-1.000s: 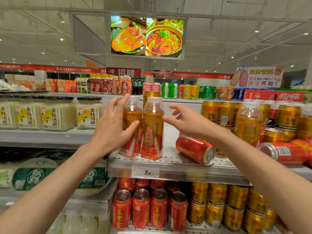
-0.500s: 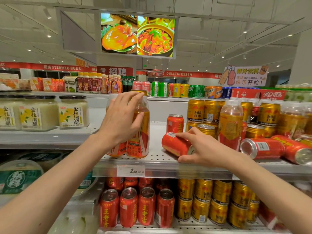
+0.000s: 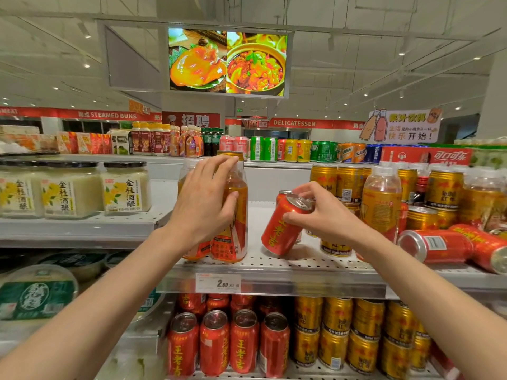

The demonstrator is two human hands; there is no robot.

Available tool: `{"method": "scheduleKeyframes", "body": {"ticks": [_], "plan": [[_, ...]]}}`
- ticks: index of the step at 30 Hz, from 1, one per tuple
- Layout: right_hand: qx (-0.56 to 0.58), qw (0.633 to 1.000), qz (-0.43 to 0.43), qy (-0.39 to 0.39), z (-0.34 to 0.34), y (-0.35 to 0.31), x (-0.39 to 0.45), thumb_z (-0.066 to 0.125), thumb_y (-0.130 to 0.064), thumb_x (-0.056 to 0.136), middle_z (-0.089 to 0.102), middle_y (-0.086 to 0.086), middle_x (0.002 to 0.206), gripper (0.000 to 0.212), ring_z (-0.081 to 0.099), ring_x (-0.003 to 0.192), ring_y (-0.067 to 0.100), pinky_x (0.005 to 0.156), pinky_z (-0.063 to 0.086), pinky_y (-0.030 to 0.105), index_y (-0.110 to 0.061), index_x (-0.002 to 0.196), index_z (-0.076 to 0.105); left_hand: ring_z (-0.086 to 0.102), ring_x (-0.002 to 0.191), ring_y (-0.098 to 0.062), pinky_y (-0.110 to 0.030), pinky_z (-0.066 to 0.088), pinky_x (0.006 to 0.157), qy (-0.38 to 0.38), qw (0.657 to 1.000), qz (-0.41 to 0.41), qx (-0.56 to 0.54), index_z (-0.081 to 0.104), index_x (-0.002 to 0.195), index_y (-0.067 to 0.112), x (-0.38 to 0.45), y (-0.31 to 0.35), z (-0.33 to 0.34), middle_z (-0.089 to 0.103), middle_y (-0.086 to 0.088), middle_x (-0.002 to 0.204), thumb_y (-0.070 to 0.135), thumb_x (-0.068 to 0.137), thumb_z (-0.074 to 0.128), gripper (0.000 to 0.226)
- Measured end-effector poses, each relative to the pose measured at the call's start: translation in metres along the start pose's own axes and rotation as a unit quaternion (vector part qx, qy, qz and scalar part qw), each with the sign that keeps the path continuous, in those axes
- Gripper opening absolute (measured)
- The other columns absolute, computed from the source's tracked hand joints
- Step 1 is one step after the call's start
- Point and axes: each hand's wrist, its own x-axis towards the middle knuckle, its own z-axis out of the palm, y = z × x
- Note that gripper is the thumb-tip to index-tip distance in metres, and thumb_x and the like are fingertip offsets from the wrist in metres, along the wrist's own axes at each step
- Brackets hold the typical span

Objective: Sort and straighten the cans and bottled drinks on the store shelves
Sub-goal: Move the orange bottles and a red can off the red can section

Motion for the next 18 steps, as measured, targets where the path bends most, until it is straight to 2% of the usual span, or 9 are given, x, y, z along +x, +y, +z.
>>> {"method": "scheduleKeyframes", "body": {"ticks": [4, 7, 11, 15, 18], "plan": [[0.014, 1.000, -0.025, -0.005, 0.017, -0.005, 0.011, 0.077, -0.039, 0.086, 0.058, -0.005, 0.121, 0.056, 0.060, 0.105, 0.012, 0.073, 0.053, 0.020, -0.026, 0.135, 0.052, 0.035, 0.141, -0.021, -0.043, 0.031, 0.118, -0.001, 1.000, -0.002, -0.006, 0.036, 0.152, 0.020, -0.001, -0.001, -0.001, 0.041, -0.002, 0.152, 0.031, 0.095, 0.058, 0.062], [0.024, 0.999, -0.034, -0.013, 0.028, -0.006, 0.012, 0.071, -0.039, 0.091, 0.061, -0.004, 0.123, 0.053, 0.061, 0.109, 0.011, 0.070, 0.050, 0.014, -0.027, 0.140, 0.053, 0.035, 0.141, -0.021, -0.043, 0.031, 0.118, -0.004, 1.000, -0.003, -0.009, 0.035, 0.152, 0.020, -0.001, -0.001, 0.000, 0.040, -0.001, 0.153, 0.031, 0.095, 0.058, 0.062], [0.047, 0.998, -0.025, 0.013, 0.037, 0.001, 0.002, 0.064, -0.040, 0.096, 0.054, 0.000, 0.140, 0.061, 0.054, 0.115, 0.010, 0.085, 0.051, 0.021, -0.027, 0.150, 0.040, 0.033, 0.143, -0.021, -0.042, 0.029, 0.118, -0.002, 1.000, -0.009, -0.011, 0.033, 0.154, 0.022, -0.002, -0.001, 0.002, 0.038, 0.000, 0.155, 0.031, 0.096, 0.059, 0.064], [0.054, 0.998, -0.021, 0.010, 0.040, 0.006, -0.008, 0.062, -0.044, 0.096, 0.046, -0.001, 0.153, 0.074, 0.051, 0.123, 0.009, 0.084, 0.047, 0.018, -0.030, 0.158, 0.024, 0.029, 0.147, -0.024, -0.046, 0.028, 0.121, -0.008, 1.000, 0.000, -0.012, 0.030, 0.156, 0.020, -0.003, 0.000, 0.002, 0.034, -0.003, 0.159, 0.028, 0.097, 0.058, 0.065], [0.050, 0.999, -0.013, 0.010, 0.038, 0.008, -0.017, 0.063, -0.045, 0.095, 0.040, -0.003, 0.159, 0.080, 0.049, 0.136, 0.014, 0.098, 0.047, 0.028, -0.031, 0.160, 0.019, 0.023, 0.151, -0.022, -0.045, 0.024, 0.122, -0.017, 0.999, 0.005, -0.043, 0.031, 0.156, 0.023, -0.008, -0.002, -0.001, 0.027, -0.002, 0.164, 0.026, 0.097, 0.060, 0.065]]}}
